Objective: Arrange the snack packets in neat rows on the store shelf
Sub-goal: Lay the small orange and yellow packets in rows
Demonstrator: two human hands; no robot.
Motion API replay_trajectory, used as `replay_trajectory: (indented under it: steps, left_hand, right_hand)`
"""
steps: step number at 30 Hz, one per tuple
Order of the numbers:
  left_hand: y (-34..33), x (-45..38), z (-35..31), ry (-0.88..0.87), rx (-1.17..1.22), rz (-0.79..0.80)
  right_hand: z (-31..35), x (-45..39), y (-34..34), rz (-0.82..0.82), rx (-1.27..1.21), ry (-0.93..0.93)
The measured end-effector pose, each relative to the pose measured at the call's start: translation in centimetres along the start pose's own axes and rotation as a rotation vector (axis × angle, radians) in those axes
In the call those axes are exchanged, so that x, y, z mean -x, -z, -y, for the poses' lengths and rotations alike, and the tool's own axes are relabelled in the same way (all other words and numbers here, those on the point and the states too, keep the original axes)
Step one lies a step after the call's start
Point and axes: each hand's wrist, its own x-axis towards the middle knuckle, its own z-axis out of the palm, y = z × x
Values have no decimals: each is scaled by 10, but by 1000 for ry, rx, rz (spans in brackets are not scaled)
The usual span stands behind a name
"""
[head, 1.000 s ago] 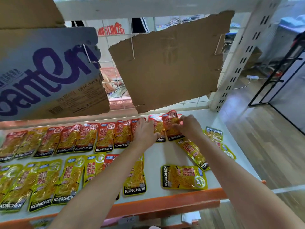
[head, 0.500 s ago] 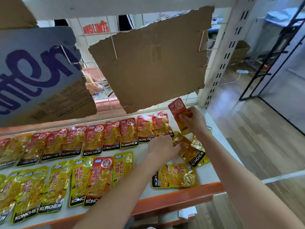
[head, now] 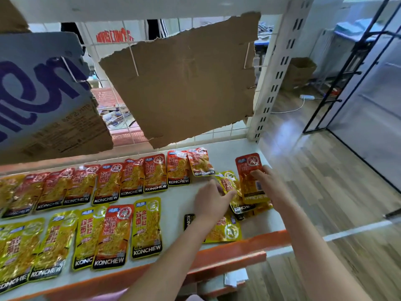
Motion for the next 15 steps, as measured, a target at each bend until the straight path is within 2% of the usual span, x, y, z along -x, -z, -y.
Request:
replay_trajectory:
  steps: [5, 11, 15]
  left_hand:
    - [8, 3, -5, 12, 351, 37]
    - [40, 25, 28, 100, 652, 100]
    - [58, 39, 54, 85, 708, 53]
  right_hand:
    - [-3, 0, 8, 51, -64, -30]
    - [12, 24, 3, 164, -196, 20]
    - [18, 56, -22, 276, -231, 67]
